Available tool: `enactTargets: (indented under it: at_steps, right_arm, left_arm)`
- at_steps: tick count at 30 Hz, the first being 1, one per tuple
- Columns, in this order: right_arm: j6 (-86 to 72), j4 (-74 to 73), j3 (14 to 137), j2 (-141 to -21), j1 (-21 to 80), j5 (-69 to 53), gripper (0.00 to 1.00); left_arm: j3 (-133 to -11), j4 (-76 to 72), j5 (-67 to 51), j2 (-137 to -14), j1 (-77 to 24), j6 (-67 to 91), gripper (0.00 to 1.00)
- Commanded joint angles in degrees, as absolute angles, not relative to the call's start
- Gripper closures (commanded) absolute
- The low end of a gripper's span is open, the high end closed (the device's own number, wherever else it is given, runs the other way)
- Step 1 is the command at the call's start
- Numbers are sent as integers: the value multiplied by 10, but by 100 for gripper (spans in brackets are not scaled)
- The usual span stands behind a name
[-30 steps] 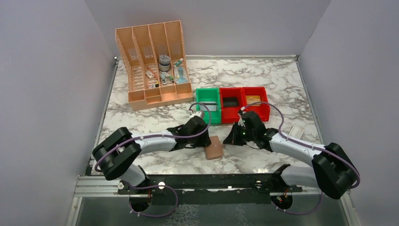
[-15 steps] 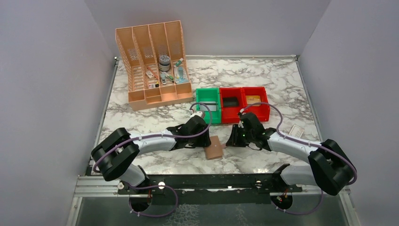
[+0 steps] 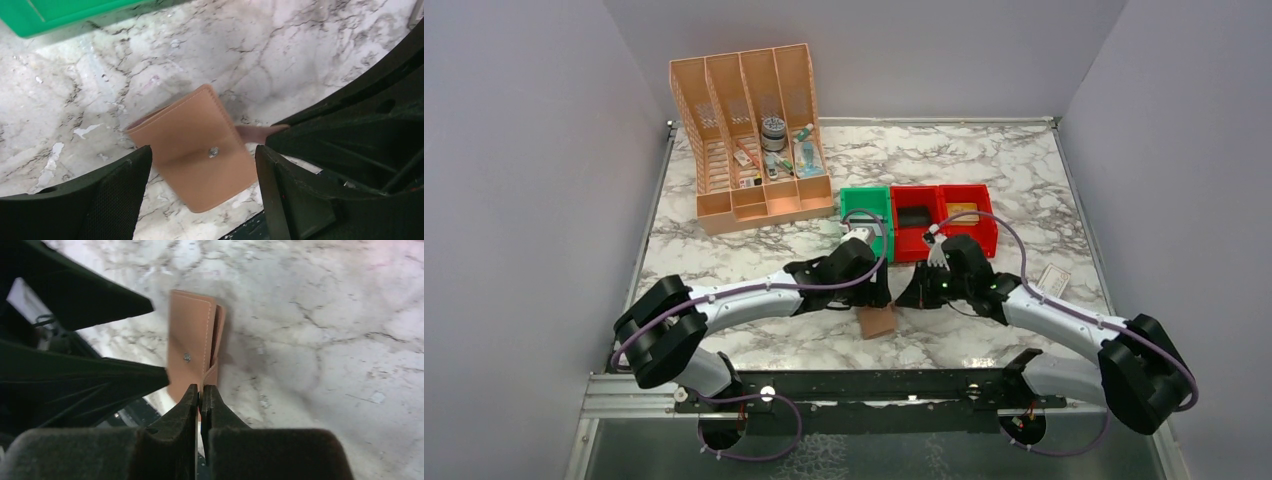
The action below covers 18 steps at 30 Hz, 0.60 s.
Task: Take the credit cards out of the card holder
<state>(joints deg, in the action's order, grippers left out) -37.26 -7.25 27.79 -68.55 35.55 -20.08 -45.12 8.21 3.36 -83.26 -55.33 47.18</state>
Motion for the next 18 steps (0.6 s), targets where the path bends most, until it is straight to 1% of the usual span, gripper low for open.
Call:
enactTargets:
  at_steps: [1,5,11,18]
  right_arm:
    - [-372,-56,295,-640,354,-271,99]
    - [-381,-43,302,-627,354,-308,99]
    - [-396,13,308,-642,354,-384,99]
    - [-420,51,306,-672,354,-403,99]
  left_arm:
    - [-476,120,90,-826,-566,493,22]
    - [-454,121,125,-788,-567,508,21]
    - [-415,133,172,-721,-566,536,22]
    - [-376,165,218,-652,-567,564,24]
